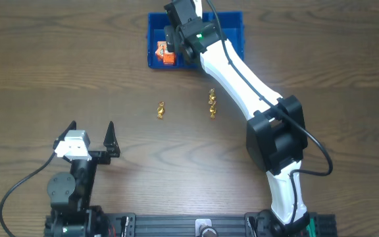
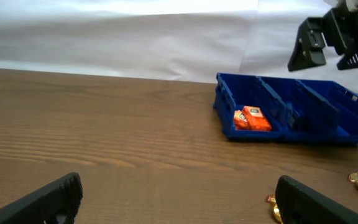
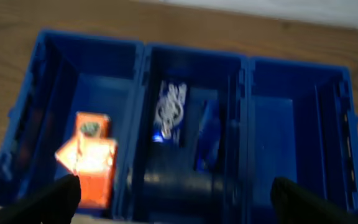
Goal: Sort Candies Into Trays
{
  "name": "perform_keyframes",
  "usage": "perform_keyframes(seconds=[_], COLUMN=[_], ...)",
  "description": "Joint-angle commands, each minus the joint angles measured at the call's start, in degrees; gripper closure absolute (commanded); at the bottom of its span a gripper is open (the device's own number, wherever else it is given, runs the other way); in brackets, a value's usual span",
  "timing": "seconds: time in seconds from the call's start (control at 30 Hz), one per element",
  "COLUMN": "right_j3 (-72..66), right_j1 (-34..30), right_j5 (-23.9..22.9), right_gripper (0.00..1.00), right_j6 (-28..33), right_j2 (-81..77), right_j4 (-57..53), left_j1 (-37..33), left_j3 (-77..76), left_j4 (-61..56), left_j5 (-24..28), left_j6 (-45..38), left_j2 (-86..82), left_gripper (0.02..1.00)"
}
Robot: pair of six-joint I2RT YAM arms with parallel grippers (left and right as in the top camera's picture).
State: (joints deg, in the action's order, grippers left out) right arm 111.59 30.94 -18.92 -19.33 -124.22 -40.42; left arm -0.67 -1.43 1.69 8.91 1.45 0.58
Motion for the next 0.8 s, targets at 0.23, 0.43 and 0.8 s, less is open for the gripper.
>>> perform_keyframes(seconds=[0.23, 0.43, 0.8], right_j3=[3.04, -3.43, -9.99], right_j1=[11.93, 17.29, 17.97], right_j5=[8.22, 10.03, 10.58], right_gripper=[0.001, 0.001, 0.001], right_j6=[-13.75, -19.96, -25.38], right_j2=[5.25, 4.35, -2.47], right_j4=[-23.19, -22.86, -12.31], left_j1=[-0.28, -0.28, -0.28], left_j3=[1.16, 1.16, 1.16], left_j4=[1.88, 1.88, 1.88], left_j5=[1.44, 1.44, 1.44], left_j6=[-0.17, -0.17, -0.17], left_j2=[-0.33, -0.35, -0.33], left_gripper=[0.020, 0.020, 0.020])
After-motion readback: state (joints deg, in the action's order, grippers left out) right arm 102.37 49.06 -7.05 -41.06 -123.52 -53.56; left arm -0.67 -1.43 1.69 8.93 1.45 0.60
